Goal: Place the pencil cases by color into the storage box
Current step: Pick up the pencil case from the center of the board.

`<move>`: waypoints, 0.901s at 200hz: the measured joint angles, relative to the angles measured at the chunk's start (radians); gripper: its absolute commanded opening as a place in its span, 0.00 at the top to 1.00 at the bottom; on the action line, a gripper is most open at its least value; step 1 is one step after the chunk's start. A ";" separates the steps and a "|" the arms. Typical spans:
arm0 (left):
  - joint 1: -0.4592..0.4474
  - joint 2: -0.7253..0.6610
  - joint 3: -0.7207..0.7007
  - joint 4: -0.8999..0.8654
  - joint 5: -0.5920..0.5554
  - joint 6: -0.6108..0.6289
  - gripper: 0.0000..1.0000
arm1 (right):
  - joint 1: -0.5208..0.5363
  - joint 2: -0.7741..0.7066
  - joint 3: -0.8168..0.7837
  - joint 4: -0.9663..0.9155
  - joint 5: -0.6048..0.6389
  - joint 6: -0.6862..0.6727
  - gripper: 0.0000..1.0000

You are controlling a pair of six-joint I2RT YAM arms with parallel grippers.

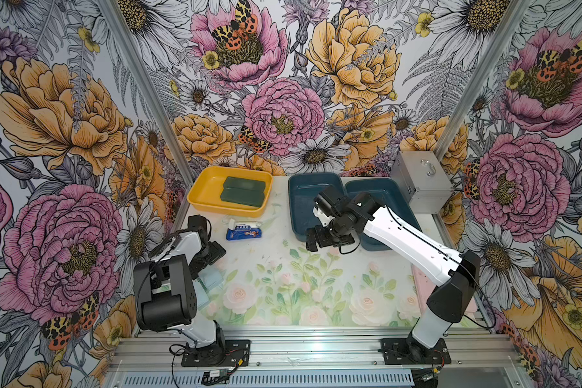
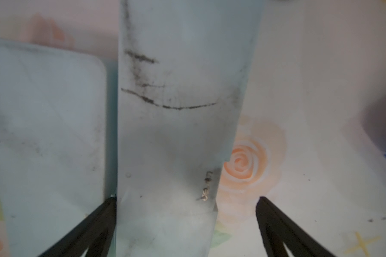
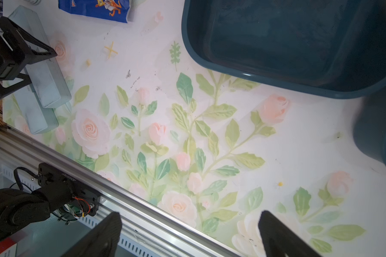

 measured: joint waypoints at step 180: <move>-0.082 0.023 -0.053 0.028 0.006 -0.220 0.15 | -0.007 -0.032 -0.070 0.010 0.000 -0.006 0.01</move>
